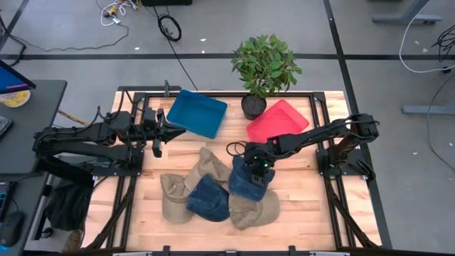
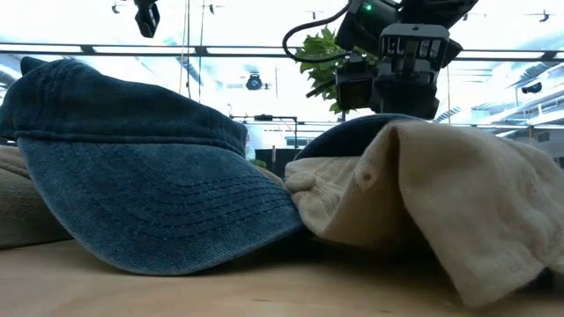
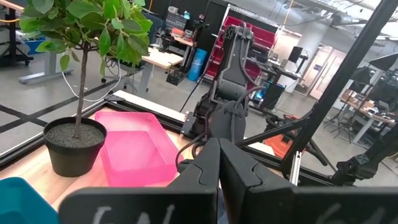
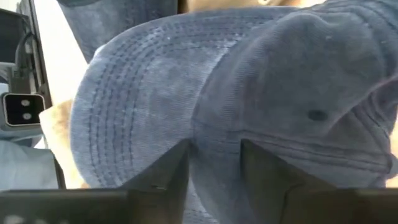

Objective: Pick & Place hat
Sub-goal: Put the right blue cap into the red bin

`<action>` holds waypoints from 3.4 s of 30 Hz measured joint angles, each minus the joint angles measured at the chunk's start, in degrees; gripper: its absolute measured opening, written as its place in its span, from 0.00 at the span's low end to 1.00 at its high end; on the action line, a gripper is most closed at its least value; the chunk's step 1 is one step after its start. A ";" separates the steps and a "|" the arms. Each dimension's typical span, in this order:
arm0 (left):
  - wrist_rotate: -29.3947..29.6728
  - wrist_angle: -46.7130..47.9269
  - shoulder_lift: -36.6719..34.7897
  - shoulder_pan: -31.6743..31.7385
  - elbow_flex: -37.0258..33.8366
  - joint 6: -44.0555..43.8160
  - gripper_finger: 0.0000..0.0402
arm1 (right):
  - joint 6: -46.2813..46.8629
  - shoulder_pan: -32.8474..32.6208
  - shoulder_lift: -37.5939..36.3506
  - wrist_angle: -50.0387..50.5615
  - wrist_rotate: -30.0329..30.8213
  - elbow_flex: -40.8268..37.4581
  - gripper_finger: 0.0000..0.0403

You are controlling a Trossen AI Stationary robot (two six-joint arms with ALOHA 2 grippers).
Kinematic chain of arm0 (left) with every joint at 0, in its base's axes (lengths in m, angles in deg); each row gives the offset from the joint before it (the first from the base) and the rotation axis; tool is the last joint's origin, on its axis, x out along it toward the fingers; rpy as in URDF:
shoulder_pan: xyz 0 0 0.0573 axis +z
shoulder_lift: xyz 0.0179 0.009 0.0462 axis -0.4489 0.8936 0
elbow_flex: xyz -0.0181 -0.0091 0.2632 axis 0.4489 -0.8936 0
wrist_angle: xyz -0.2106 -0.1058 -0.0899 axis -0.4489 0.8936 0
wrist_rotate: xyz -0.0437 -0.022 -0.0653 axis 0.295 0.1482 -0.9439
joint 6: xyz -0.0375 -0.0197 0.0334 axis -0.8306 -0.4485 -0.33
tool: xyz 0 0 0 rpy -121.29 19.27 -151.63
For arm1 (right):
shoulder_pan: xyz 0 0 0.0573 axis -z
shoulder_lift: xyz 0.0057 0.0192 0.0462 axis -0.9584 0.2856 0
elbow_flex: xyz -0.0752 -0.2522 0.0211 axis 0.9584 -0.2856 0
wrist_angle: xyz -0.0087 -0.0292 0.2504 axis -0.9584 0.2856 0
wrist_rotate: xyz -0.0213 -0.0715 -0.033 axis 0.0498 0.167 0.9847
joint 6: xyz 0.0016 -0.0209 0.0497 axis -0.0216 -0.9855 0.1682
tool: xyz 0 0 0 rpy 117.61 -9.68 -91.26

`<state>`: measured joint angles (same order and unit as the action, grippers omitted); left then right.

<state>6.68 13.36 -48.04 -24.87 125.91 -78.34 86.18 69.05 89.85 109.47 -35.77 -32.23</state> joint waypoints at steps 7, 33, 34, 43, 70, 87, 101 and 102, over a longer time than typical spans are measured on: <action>0.01 -0.04 0.00 0.01 0.00 1.36 0.01 | -0.08 0.02 -0.62 -0.35 -0.07 0.00 0.03; 0.03 0.24 0.00 0.23 0.00 -13.56 0.01 | -4.24 -0.04 -24.26 -17.23 -0.11 -0.09 0.00; 0.04 0.72 0.00 0.68 0.00 -17.48 0.01 | -5.87 -0.04 -25.01 -19.82 0.11 -0.09 0.00; -1.88 6.16 0.00 4.21 -0.02 -40.47 0.01 | -19.19 -0.04 -26.82 -25.33 5.19 -0.09 0.00; -1.09 6.14 -0.01 4.85 -0.02 -35.51 0.01 | -2.49 3.19 -38.78 21.98 29.42 -0.04 0.00; -1.09 6.01 0.00 4.85 -0.02 -33.05 0.01 | -8.98 19.05 -38.63 29.79 31.74 -0.04 0.00; -0.72 5.99 -0.01 4.84 -0.01 -30.97 0.01 | -11.70 25.67 -38.61 23.44 28.36 -8.83 0.00; -0.70 5.99 -0.02 4.85 -0.02 -30.97 0.01 | -11.53 25.88 -38.61 22.49 28.02 -9.21 0.00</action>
<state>5.98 19.35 -48.06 -20.02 125.89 -109.31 74.65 94.92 51.24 131.96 -7.75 -41.45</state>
